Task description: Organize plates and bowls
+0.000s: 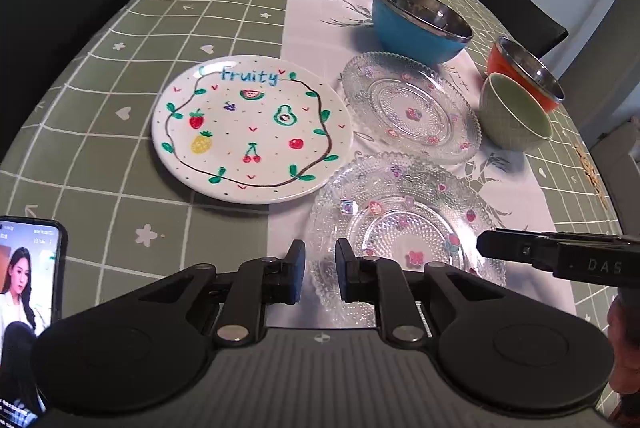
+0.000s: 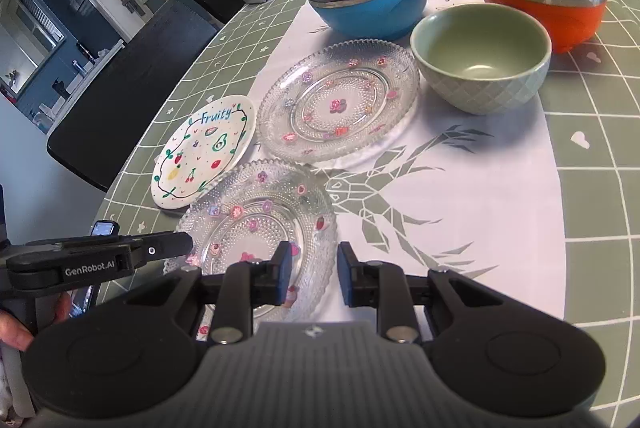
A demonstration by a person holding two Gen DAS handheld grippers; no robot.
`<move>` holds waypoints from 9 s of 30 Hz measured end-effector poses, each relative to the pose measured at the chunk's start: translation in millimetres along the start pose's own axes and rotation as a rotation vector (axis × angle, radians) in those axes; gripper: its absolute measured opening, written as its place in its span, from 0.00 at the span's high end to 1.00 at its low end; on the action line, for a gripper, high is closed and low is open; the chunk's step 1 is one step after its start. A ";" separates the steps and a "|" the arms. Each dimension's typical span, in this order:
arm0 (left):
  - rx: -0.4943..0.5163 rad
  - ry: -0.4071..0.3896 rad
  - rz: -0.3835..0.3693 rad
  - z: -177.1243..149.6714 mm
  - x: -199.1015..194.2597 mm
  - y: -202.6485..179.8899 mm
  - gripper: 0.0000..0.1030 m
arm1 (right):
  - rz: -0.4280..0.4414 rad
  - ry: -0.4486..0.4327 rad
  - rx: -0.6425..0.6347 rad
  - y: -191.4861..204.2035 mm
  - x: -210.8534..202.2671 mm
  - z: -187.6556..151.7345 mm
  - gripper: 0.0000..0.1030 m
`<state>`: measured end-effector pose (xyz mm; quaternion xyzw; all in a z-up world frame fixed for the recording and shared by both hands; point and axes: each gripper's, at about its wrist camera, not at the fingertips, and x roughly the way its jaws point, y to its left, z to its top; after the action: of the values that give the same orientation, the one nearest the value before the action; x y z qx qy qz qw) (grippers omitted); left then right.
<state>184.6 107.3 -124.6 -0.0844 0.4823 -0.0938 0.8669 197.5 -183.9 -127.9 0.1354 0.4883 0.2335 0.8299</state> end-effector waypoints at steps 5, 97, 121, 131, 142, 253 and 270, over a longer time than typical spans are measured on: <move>-0.002 -0.001 0.002 0.0 3.0 -3.5 0.77 | -0.002 0.004 0.017 -4.4 4.7 -2.8 0.86; 0.008 -0.044 -0.090 -73.4 -49.1 -93.9 0.53 | -0.131 -0.133 0.175 -53.2 -123.9 -99.8 0.62; 0.159 -0.123 -0.057 45.2 -27.9 -57.6 0.53 | -0.125 -0.102 0.094 -10.6 -54.4 3.7 0.60; 0.157 -0.120 -0.049 79.5 2.3 -39.3 0.53 | -0.145 -0.123 0.114 -14.1 -19.3 39.8 0.60; 0.177 -0.125 -0.076 102.0 42.9 -28.7 0.53 | -0.151 -0.114 0.132 -23.1 7.6 59.1 0.60; 0.198 -0.028 -0.039 -102.4 -48.8 -131.4 0.76 | -0.188 -0.089 0.057 -41.1 -129.8 -114.0 0.89; 0.313 -0.059 0.035 -111.2 -46.9 -146.7 0.76 | -0.293 -0.074 -0.079 -26.3 -121.2 -118.6 0.89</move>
<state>53.7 -29.5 -109.4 0.0576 0.4374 -0.1502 0.8848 50.4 -269.8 -106.9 0.0383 0.4623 0.1240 0.8772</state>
